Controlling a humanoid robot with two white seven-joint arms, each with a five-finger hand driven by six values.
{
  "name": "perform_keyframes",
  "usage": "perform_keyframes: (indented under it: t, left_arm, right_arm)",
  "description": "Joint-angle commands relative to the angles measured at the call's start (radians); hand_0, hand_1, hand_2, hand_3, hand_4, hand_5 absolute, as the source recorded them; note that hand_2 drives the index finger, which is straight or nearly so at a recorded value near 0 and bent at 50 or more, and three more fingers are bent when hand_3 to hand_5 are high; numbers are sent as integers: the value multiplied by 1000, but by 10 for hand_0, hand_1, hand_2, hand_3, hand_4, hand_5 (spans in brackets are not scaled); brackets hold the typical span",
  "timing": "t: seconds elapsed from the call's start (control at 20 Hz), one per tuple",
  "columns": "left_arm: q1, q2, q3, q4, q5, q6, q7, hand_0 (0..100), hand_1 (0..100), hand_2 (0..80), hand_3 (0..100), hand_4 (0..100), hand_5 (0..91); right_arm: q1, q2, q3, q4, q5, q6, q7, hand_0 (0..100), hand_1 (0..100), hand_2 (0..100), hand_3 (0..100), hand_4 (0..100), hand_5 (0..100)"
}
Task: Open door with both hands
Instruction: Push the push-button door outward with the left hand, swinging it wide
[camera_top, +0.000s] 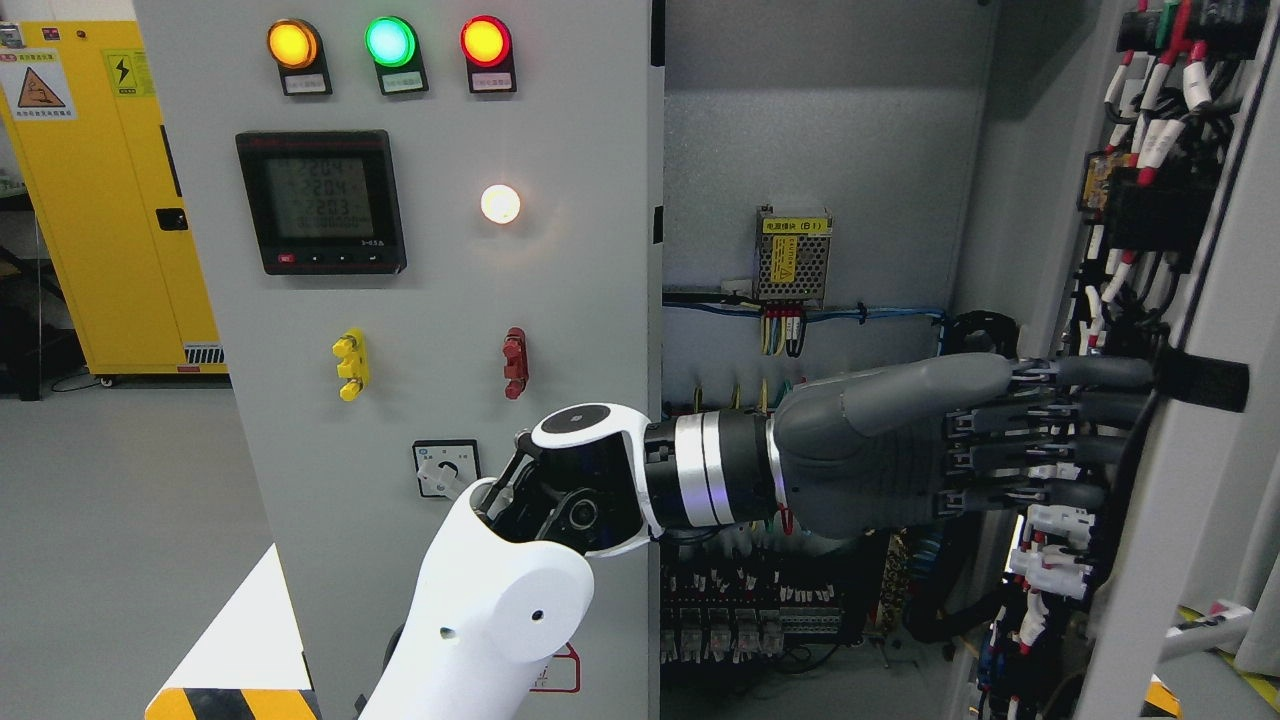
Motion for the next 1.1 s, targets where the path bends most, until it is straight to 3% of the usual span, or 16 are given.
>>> perform_keyframes:
  t: [0.0,0.3,0.55,1.05]
  left_arm:
    - [-25,-45,-55,-8,11,-15,41,120,556,0,0,0,0]
    - [-28,-44,-127,-25,57,-38,49,120,556,0,0,0,0]
    - [-28,-44,-179,-25,92,-72,136,120,556,0,0,0,0]
    - [-72,-45,-277,30,171,-164,138,120,556,0,0,0,0]
  right_arm:
    - [0,0,-15,0,-1,1,0,0,500,40,0,0,0]
    - [0,2,-14,-2,0,1,0,0,500,40,0,0,0]
    - [0,2,-14,-2,0,1,0,0,500,40,0,0,0]
    - [2,8,-11,-2,-1,1,0,0,500,40,0,0,0]
